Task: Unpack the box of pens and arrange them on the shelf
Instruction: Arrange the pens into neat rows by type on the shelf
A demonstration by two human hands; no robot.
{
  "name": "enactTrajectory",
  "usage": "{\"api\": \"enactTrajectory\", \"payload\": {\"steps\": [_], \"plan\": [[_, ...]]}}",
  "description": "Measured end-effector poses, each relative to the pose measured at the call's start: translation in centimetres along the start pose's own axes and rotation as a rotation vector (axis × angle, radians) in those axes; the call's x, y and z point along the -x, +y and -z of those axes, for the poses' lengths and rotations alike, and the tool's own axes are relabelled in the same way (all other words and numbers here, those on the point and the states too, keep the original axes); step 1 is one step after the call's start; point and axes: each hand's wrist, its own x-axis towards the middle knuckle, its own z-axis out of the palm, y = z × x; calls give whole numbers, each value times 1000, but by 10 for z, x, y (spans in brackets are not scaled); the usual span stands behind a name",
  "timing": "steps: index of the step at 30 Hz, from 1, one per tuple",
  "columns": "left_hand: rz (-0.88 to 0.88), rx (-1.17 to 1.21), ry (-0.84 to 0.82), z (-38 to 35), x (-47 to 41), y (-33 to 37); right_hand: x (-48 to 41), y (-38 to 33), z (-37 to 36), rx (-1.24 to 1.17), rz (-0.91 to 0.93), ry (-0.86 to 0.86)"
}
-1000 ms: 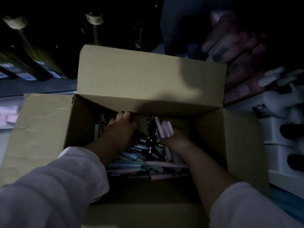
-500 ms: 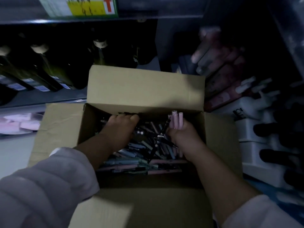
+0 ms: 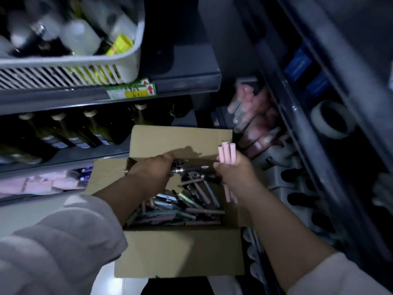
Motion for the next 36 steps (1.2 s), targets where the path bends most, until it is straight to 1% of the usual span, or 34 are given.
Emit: {"api": "enactTrajectory", "payload": {"steps": [3,6,9,13,15,17,20,24,25,27,28,30,33,36], "plan": [[40,-175,-19,12,11,4,10,-10,10,54,34,41],[71,-199,-26,21,21,6,19,-20,17,23,21,54],[124,-161,-17,36,30,13,30,-31,20,-15,-31,-17],[130,-33,12,58,41,25,49,-43,26,70,-75,-180],[114,12,34,67,44,30,56,-47,27,101,-80,-202],[111,58,41,77,50,36,62,-54,31,90,-64,-187],[150,191,65,93,58,45,70,-64,39,99,-58,-135],[230,393,91,118,68,50,85,-79,56,35,-28,20],[242,505,94,125,70,52,91,-84,61,10,-28,45],[245,834,75,140,78,59,102,-92,71,-46,-36,86],[237,978,57,149,82,64,110,-97,76,-63,-34,106],[200,1166,14,166,94,74,127,-106,85,-104,-12,141],[109,1304,-42,188,109,87,162,-120,94,-199,31,216],[65,1400,-101,204,123,100,198,-125,100,-308,41,302]]}}
